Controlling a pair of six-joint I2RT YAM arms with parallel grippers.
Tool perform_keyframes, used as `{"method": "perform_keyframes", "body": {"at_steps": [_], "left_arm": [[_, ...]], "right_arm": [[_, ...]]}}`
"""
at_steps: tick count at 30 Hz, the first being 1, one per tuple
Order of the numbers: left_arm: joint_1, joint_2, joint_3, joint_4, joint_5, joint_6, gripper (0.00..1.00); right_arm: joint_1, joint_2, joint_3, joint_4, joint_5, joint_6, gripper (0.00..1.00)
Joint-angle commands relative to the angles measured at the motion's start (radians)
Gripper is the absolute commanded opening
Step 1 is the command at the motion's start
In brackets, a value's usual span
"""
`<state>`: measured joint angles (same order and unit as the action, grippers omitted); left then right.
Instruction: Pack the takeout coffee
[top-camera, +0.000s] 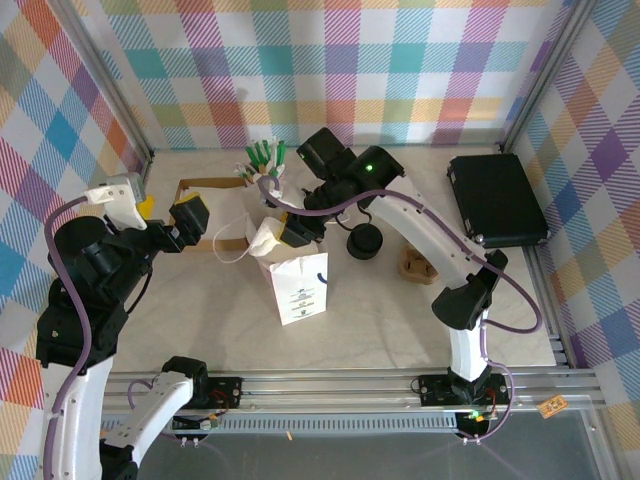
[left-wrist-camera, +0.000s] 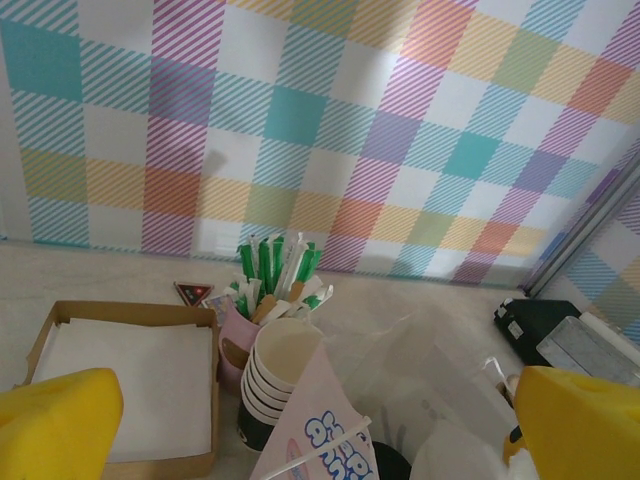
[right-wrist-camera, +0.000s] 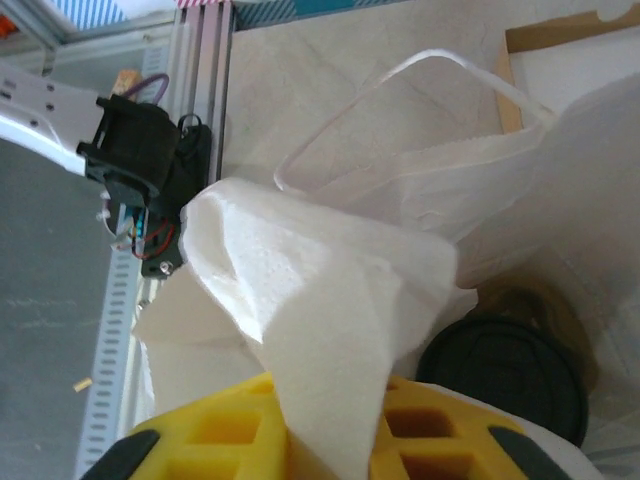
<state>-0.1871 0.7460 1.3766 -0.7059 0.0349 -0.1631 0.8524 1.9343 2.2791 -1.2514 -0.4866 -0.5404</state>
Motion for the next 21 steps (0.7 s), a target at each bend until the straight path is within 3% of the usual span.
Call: {"method": "perform_keyframes", "body": {"at_steps": [1, 9, 14, 15, 21], "left_arm": [[0.008, 0.003, -0.014, 0.008, 0.002, 0.019, 1.00], [0.008, 0.006, -0.031, -0.018, -0.055, 0.024, 1.00], [0.008, 0.012, -0.036, -0.037, -0.128, 0.028, 1.00], [0.008, 0.010, -0.043, -0.039, -0.165, 0.025, 1.00], [0.008, 0.014, -0.098, -0.027, -0.396, 0.014, 1.00]], "right_arm": [[0.005, -0.018, -0.031, -0.021, -0.018, -0.023, 0.14], [0.005, 0.021, -0.032, -0.073, -0.006, -0.027, 0.15], [0.005, 0.000, 0.023, -0.046, 0.017, -0.003, 0.43], [0.005, -0.013, 0.036, -0.030, 0.025, 0.009, 0.53], [0.004, -0.153, -0.031, 0.109, 0.072, 0.056, 0.84]]}}
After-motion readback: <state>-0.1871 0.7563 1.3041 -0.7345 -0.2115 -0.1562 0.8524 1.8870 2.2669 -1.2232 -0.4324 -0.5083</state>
